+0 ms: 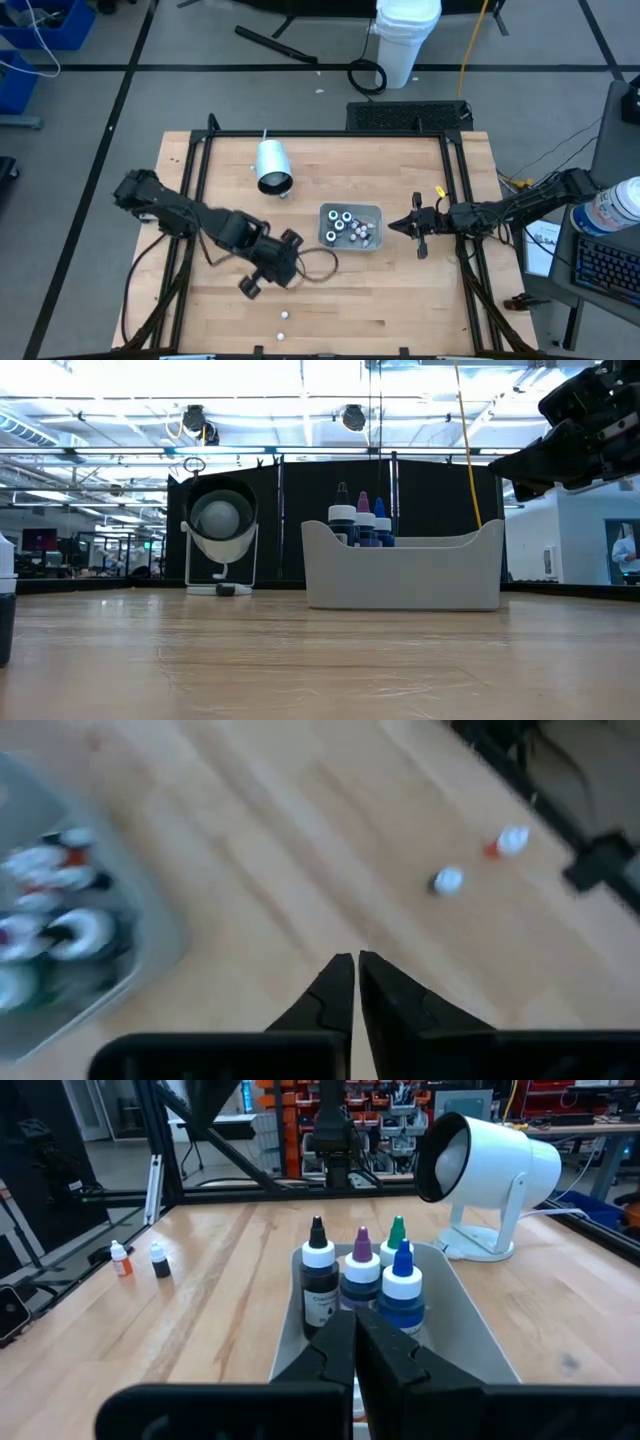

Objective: Pick & Place food coloring
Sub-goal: Put the bottom small blue food coloring bottle into the white bin

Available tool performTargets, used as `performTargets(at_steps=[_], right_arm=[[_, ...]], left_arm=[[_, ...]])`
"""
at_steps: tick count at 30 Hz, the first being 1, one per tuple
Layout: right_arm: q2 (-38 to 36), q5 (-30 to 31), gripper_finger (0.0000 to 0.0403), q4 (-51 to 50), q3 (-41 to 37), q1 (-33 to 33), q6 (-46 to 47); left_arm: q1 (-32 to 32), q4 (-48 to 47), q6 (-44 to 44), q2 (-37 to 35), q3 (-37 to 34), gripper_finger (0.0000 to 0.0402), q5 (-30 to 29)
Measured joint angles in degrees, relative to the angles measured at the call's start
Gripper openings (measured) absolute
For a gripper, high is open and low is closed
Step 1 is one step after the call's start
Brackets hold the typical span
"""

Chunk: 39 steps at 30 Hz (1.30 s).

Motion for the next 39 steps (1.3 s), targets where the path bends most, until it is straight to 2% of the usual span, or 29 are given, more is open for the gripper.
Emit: performTargets(at_steps=[5,8,11,14,18,22,31,39], right_arm=[[-0.02,-0.02,0.0000,0.20,0.00,0.00,0.56],[-0.02,-0.31,0.0000,0.24,0.00,0.00,0.64],[-0.02,-0.31,0.0000,0.11,0.00,0.02,0.78],[-0.02,-0.31,0.0000,0.11,0.00,0.01,0.76],[0.00,-0.31,0.0000,0.17,0.00,0.00,0.63],[-0.02,-0.31,0.0000,0.31,0.00,0.02,0.34],[0.01,-0.30,0.0000,0.20,0.00,0.02,0.16],[0.42,-0.31,0.0000,0.33,0.00,0.02,0.30]], left_arm=[[-5.03,5.59,-5.98,6.76,0.01,0.0063,-0.93],[-7.35,5.81,-9.44,12.09,0.02,0.0101,-1.49],[-8.56,6.15,-9.68,16.25,-0.02,0.0144,0.84],[-10.08,9.28,-8.94,18.61,-0.02,0.0181,3.71],[-11.26,10.98,-9.10,19.38,-0.02,0.0213,4.42],[-11.11,11.77,-10.20,19.38,-0.02,0.0222,5.93],[-11.51,13.57,-10.97,21.60,0.04,0.0209,1.50],[-11.41,13.26,-11.24,22.02,0.04,0.0216,2.54]])
